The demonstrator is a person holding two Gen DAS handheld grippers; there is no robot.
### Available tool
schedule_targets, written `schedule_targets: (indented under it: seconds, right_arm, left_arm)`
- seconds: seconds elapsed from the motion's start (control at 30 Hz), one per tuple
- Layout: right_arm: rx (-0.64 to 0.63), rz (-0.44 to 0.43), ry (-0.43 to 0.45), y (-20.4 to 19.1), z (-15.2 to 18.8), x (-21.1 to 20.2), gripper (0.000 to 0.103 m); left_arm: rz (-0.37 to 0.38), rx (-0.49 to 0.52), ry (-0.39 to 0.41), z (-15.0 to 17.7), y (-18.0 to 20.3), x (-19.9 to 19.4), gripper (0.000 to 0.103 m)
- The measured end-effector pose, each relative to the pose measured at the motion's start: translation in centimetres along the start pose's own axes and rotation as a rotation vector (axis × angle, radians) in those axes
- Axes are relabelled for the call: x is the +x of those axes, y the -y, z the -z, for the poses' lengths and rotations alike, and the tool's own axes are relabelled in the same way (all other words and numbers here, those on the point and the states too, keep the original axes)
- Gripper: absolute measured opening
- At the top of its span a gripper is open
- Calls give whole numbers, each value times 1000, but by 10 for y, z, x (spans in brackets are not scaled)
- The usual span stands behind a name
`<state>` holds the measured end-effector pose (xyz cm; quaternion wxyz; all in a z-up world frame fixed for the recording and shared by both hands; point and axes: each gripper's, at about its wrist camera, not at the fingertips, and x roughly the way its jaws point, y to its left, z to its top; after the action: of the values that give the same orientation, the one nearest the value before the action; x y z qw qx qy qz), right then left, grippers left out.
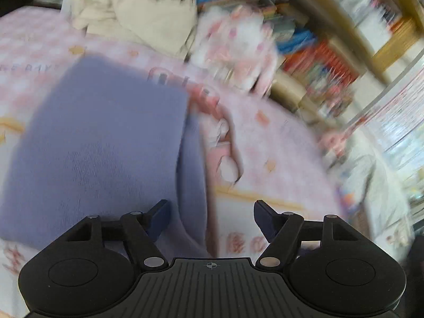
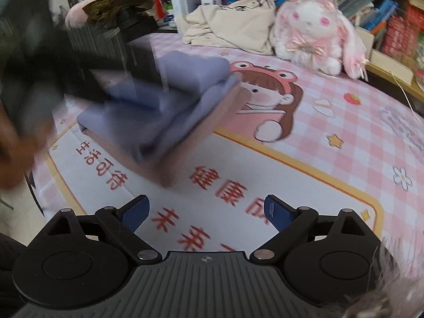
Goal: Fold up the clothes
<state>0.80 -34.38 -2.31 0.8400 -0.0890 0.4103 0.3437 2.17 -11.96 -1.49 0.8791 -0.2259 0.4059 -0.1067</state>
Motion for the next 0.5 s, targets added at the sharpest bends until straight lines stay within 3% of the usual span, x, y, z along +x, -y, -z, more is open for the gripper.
schedule_targets:
  seconds: [0.13, 0.2, 0.27, 0.37, 0.5]
  right_arm:
    - [43, -19, 0, 15, 4, -4, 94]
    - [63, -33, 0, 20, 4, -3, 94]
    - [76, -57, 1, 21, 2, -2, 94]
    - [89, -97, 2, 18, -2, 0, 94]
    - [80, -108, 3, 7, -5, 3, 94]
  left_arm:
    - [19, -104, 29, -1, -10, -17, 74]
    - [39, -179, 116, -4, -19, -42, 74]
    - [14, -224, 217, -6, -29, -68, 74]
    - [-103, -237, 270, -3, -42, -96, 74]
    - [-227, -217, 274, 9, -53, -114, 74]
